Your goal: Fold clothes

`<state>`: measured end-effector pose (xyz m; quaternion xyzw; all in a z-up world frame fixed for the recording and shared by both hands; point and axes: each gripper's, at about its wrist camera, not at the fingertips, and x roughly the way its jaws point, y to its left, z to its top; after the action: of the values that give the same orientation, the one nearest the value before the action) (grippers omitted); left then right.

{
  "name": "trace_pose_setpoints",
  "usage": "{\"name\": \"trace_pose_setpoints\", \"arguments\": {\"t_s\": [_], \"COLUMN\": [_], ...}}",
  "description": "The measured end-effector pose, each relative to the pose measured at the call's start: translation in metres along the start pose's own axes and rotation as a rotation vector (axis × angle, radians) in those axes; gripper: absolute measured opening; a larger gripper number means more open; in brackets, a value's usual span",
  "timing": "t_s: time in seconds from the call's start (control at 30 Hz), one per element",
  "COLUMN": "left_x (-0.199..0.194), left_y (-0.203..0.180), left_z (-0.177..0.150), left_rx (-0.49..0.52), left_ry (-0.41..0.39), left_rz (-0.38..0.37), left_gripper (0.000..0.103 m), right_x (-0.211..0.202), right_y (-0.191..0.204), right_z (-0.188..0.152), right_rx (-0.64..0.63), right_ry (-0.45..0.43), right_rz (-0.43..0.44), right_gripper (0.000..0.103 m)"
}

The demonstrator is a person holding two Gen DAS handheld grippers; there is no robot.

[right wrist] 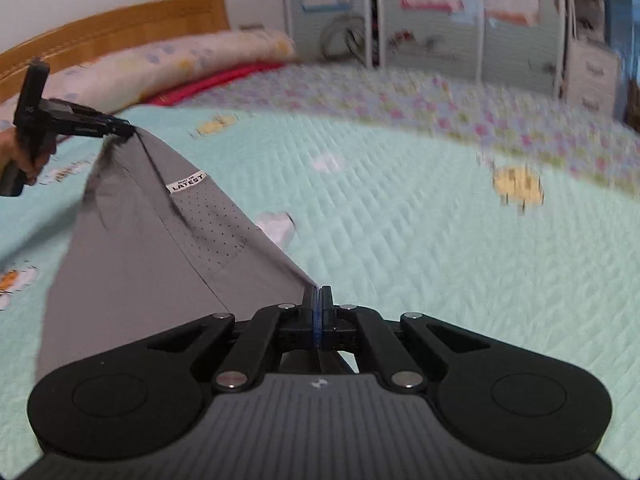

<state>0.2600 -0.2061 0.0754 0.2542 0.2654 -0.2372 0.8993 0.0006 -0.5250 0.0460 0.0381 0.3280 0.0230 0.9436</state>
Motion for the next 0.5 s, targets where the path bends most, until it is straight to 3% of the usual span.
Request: {"name": "trace_pose_setpoints", "arguments": {"t_s": [0.13,0.2,0.23,0.27,0.33,0.4,0.47,0.5], "left_x": [0.035,0.041,0.041,0.04,0.033,0.019,0.004,-0.003], "left_y": [-0.018,-0.008,-0.001,0.009,0.036,0.059,0.082,0.086], "left_z": [-0.004,-0.008,-0.01,-0.011,-0.015,-0.024,-0.032,-0.036], "left_rx": [0.059,0.007,-0.031,-0.091,-0.256,-0.429,-0.601,-0.625], "left_ry": [0.054,0.063,0.061,0.048,0.012,-0.02,-0.051,-0.059], "left_rz": [0.045,0.063,0.072,0.08,0.068,0.059,0.05,0.04], "left_gripper": [0.026,0.038,0.055,0.068,0.076,0.074,0.074,0.074], "right_x": [0.023,0.023,0.023,0.023,0.023,0.022,0.022,0.019], "right_y": [-0.007,-0.013,-0.015,-0.018,-0.021,-0.021,-0.017,-0.015], "right_z": [-0.015,-0.017,-0.018,-0.018,-0.016,-0.014,-0.012,-0.01], "right_rx": [0.047,0.082,0.098,0.114,0.139,0.155,0.151,0.155], "right_ry": [0.019,0.01,0.009,0.012,0.02,0.026,0.026,0.015], "right_rz": [0.007,0.03,0.041,0.052,0.066,0.072,0.063,0.053], "right_gripper": [0.0,0.0,0.0,0.0,0.0,0.003,0.014,0.026]}}
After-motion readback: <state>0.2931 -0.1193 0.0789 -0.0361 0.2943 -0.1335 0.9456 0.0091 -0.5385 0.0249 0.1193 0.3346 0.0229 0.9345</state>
